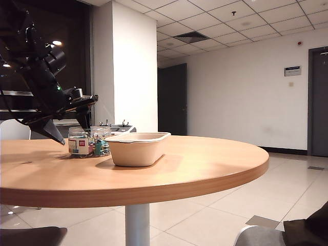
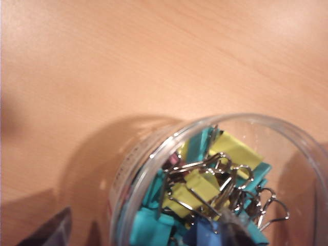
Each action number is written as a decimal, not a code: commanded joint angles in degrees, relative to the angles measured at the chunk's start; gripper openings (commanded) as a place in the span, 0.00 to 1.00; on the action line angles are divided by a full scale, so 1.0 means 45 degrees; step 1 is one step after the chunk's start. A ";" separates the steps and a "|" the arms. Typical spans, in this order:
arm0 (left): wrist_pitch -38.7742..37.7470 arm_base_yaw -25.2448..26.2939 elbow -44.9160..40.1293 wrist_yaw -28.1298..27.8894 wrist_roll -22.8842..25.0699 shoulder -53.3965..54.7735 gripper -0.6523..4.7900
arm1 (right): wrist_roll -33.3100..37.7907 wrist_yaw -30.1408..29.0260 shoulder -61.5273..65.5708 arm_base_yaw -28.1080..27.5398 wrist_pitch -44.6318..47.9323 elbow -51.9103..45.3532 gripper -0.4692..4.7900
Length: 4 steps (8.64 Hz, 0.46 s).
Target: Pick up the box filled with clips, pour some clips from it into the rectangular paper box, and then put the clip box back on the table.
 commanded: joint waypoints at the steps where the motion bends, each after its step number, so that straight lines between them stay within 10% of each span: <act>1: 0.0068 0.0034 0.0039 -0.0005 -0.0005 -0.0573 0.80 | 0.0000 -0.0053 -0.0024 0.0005 0.0117 0.0087 0.08; 4: -0.0087 0.0034 0.0029 -0.0636 0.0005 -0.0529 0.69 | 0.0005 -0.0058 -0.0029 0.0005 0.0112 0.0087 0.08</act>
